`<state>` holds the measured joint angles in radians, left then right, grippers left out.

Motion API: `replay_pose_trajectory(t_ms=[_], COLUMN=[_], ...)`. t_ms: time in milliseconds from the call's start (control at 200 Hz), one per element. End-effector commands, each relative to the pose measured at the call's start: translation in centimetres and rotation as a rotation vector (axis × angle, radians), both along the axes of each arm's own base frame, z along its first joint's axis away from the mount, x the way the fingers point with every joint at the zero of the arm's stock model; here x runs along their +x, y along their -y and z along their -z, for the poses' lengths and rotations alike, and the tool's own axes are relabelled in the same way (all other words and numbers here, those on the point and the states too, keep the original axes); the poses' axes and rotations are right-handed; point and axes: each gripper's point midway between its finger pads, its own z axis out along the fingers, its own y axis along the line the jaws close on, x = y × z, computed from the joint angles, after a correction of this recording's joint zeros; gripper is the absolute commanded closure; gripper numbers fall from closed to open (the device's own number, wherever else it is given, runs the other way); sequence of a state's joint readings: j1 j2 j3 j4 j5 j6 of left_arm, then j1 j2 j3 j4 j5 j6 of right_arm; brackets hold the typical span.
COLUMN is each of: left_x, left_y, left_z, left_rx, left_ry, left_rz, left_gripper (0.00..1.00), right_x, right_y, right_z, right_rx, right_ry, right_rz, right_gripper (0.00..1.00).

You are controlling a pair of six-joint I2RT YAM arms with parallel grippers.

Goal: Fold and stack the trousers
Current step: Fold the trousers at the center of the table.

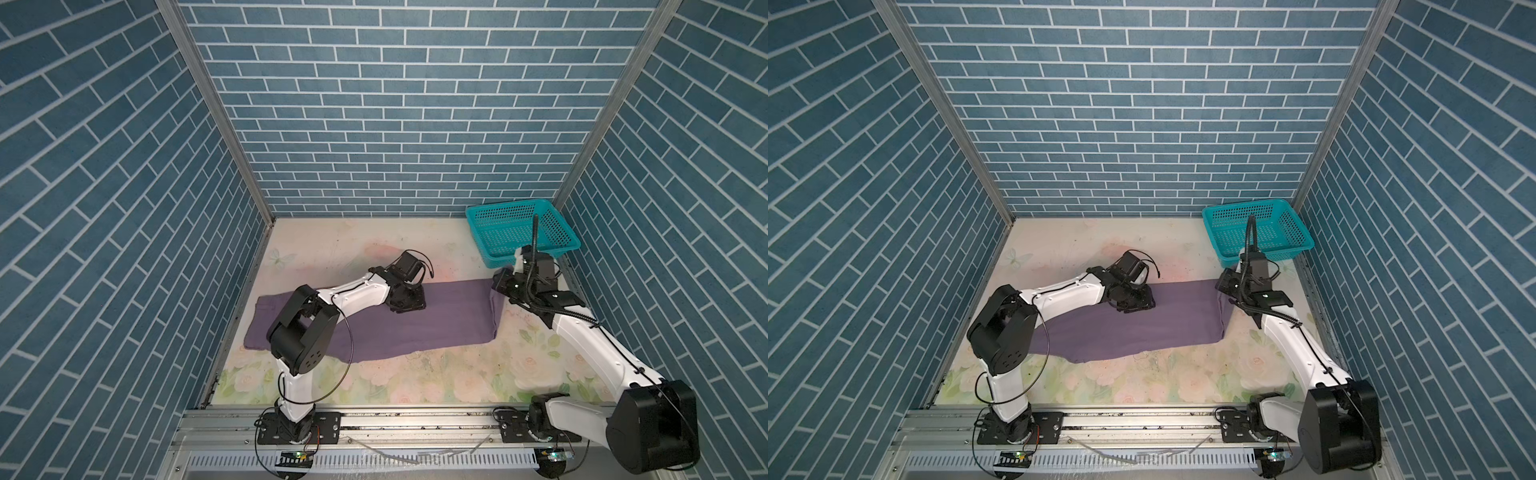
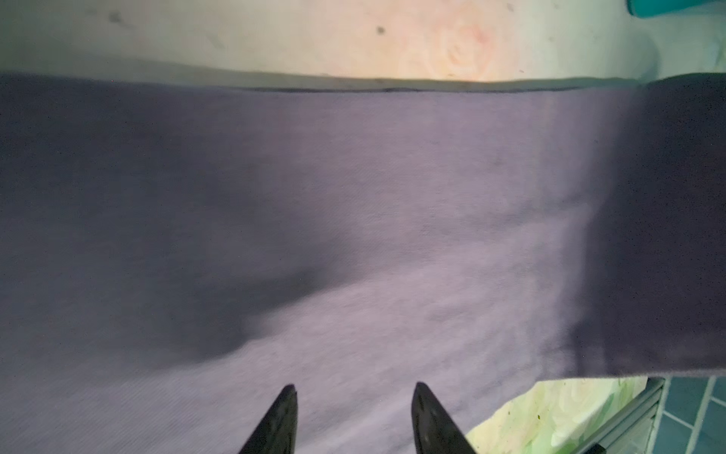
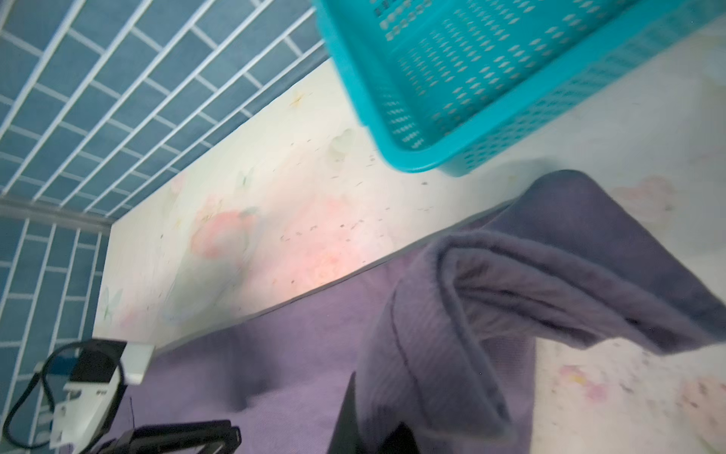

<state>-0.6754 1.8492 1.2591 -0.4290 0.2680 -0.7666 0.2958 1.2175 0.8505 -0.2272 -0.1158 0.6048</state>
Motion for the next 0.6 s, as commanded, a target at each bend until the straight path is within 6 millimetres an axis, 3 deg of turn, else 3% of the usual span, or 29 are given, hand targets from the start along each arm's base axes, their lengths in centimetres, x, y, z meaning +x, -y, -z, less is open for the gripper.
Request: replay_pose_trajectory(t_ms=[0, 155, 285, 430, 595], left_x=[0.7, 1.1, 1.1, 0.8, 0.0], left_y=[-3.4, -8.7, -11.6, -13.2, -13.4], left_z=[-0.7, -0.9, -1.3, -1.0, 0.3], left_rx=[-0.014, 0.010, 0.027, 0.042, 0.049], left_ry=[-0.002, 0.002, 0.007, 0.000, -0.029], left_rz=[-0.088, -0.193, -0.247, -0.273, -0.273], left_gripper=[0.52, 0.52, 0.52, 0.52, 0.52], right_x=[0.7, -0.9, -2.3, -4.8, -8.2], right_y=[-3.4, -8.9, -12.9, -16.5, -18.2], right_z=[-1.4, -0.2, 2.0, 4.8, 7.5], right_rx=[-0.108, -0.222, -0.261, -0.314, -0.404], right_ry=[0.073, 0.058, 0.012, -0.047, -0.099], right_rz=[-0.118, -0.308, -0.440, -0.583, -0.706], right_gripper=[1.00, 1.00, 1.00, 1.00, 1.00])
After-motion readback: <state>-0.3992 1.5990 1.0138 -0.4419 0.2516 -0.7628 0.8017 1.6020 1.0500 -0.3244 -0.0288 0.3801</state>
